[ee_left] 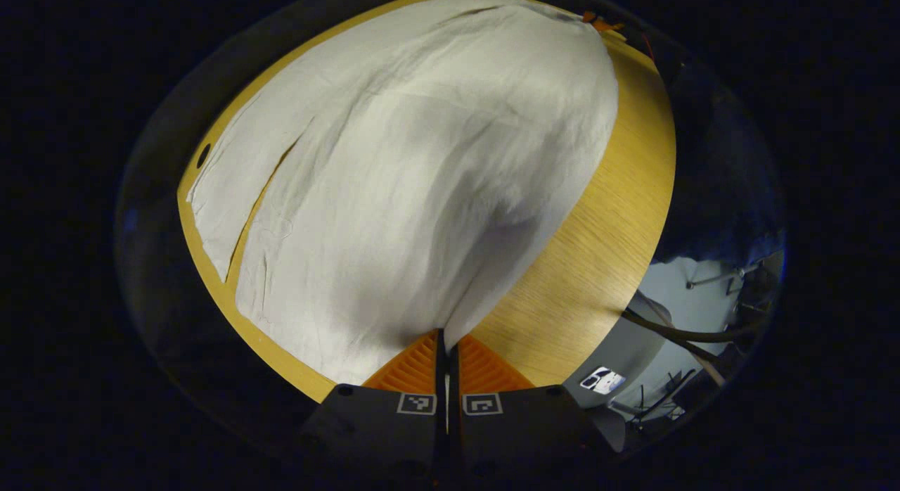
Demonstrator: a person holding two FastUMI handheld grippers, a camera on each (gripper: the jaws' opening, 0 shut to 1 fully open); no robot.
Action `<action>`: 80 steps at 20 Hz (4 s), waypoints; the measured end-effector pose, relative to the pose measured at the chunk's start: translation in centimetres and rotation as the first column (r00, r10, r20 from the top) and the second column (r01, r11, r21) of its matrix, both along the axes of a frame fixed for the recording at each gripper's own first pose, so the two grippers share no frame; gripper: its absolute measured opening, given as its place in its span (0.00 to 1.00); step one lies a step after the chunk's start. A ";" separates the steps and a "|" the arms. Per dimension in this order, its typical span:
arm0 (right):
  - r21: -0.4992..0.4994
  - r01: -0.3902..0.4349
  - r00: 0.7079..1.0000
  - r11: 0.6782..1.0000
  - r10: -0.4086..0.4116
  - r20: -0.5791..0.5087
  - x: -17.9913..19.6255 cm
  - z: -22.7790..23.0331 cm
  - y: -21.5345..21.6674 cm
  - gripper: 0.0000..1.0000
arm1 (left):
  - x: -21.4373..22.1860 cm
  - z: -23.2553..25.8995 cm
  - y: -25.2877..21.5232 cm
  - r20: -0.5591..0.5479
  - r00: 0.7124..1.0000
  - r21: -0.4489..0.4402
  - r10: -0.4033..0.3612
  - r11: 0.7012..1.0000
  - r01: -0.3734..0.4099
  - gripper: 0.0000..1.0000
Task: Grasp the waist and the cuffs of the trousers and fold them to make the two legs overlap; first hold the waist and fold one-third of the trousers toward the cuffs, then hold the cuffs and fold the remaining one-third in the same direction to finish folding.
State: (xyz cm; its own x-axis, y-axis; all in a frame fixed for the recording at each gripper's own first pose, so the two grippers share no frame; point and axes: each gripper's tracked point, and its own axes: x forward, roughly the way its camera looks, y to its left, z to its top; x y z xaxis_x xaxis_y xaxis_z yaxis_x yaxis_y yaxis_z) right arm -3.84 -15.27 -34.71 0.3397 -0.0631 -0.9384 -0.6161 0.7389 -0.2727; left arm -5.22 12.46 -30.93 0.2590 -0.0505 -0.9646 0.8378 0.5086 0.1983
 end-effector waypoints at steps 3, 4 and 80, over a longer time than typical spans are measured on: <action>0.116 0.195 0.970 0.974 -0.210 0.126 2.1 1.8 -0.1 0.02 | 2.1 2.2 -2.7 0.136 0.961 -0.194 0.242 0.957 -0.214 0.00; 0.156 0.246 0.949 0.957 -0.270 0.160 2.8 2.6 0.0 0.06 | 3.1 3.3 -3.7 0.172 0.933 -0.265 0.317 0.927 -0.266 0.00; 0.770 0.575 0.398 0.277 -0.917 0.034 24.6 3.5 -11.4 0.10 | 20.1 30.6 -19.1 0.398 0.189 -0.868 0.897 0.436 -0.238 0.93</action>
